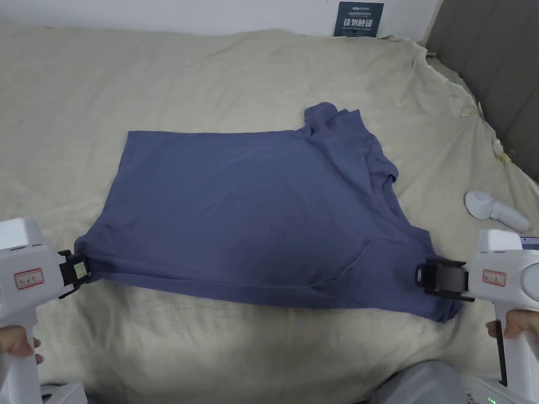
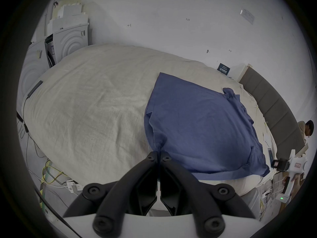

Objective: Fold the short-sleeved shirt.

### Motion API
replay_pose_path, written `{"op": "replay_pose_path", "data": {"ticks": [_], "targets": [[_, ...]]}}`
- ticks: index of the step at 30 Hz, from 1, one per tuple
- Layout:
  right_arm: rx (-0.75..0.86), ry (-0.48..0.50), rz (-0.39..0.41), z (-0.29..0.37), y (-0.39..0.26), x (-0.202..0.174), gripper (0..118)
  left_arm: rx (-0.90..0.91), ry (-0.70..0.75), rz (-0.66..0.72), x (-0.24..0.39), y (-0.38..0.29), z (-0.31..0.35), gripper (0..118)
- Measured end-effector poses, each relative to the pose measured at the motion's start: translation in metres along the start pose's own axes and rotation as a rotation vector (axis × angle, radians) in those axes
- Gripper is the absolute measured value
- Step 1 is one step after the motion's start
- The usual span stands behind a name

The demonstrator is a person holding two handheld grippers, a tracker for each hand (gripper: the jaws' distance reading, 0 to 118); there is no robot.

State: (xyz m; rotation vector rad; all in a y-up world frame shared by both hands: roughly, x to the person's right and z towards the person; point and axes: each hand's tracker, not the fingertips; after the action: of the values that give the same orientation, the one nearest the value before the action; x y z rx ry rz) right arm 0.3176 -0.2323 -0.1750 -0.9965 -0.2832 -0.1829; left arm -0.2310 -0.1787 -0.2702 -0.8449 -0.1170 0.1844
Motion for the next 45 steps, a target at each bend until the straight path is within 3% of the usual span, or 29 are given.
{"op": "replay_pose_path", "data": {"ticks": [2, 3, 5, 6, 7, 8, 10, 13, 15, 21, 23, 35, 44, 45], "targets": [[-0.054, -0.026, 0.004, -0.015, -0.011, 0.002, 104, -0.009, 0.005, 0.003, 0.000, -0.001, -0.002, 0], [-0.082, -0.015, 0.002, -0.022, -0.015, 0.004, 96, -0.011, 0.007, 0.003, -0.001, -0.002, -0.003, 0], [-0.124, -0.013, -0.010, -0.038, -0.022, 0.009, 64, -0.018, 0.014, 0.007, -0.001, -0.004, -0.005, 0], [-0.114, -0.004, -0.004, -0.043, -0.025, 0.011, 34, -0.019, 0.019, 0.011, -0.001, -0.004, -0.006, 0], [-0.107, 0.010, -0.003, -0.044, -0.028, 0.011, 18, -0.019, 0.025, 0.020, 0.000, -0.005, -0.006, 0], [-0.100, 0.029, -0.008, -0.045, -0.030, 0.009, 12, -0.021, 0.026, 0.029, -0.001, -0.005, -0.006, 0], [-0.093, 0.072, -0.012, -0.039, -0.031, 0.005, 10, -0.024, 0.032, 0.048, -0.001, -0.005, -0.007, 0], [-0.115, 0.079, 0.067, -0.034, -0.021, 0.004, 8, -0.028, 0.040, 0.065, -0.004, -0.004, -0.011, 0], [-0.111, 0.085, 0.070, -0.026, -0.012, 0.009, 8, -0.026, 0.033, 0.097, -0.007, -0.001, -0.012, 0], [-0.034, 0.166, -0.070, 0.001, 0.035, 0.014, 8, 0.020, -0.005, 0.245, -0.017, 0.025, -0.023, 0], [-0.022, 0.170, -0.081, 0.000, 0.056, 0.012, 8, 0.035, -0.012, 0.278, -0.017, 0.037, -0.030, 0], [-0.033, 0.082, -0.075, -0.072, 0.176, -0.038, 8, 0.011, 0.082, 0.278, -0.010, 0.113, -0.133, 0], [-0.117, -0.011, -0.047, -0.146, 0.212, -0.056, 8, -0.100, 0.154, 0.174, 0.001, 0.139, -0.224, 0], [-0.119, -0.014, -0.047, -0.152, 0.212, -0.055, 8, -0.106, 0.157, 0.171, 0.002, 0.140, -0.230, 6]]}}
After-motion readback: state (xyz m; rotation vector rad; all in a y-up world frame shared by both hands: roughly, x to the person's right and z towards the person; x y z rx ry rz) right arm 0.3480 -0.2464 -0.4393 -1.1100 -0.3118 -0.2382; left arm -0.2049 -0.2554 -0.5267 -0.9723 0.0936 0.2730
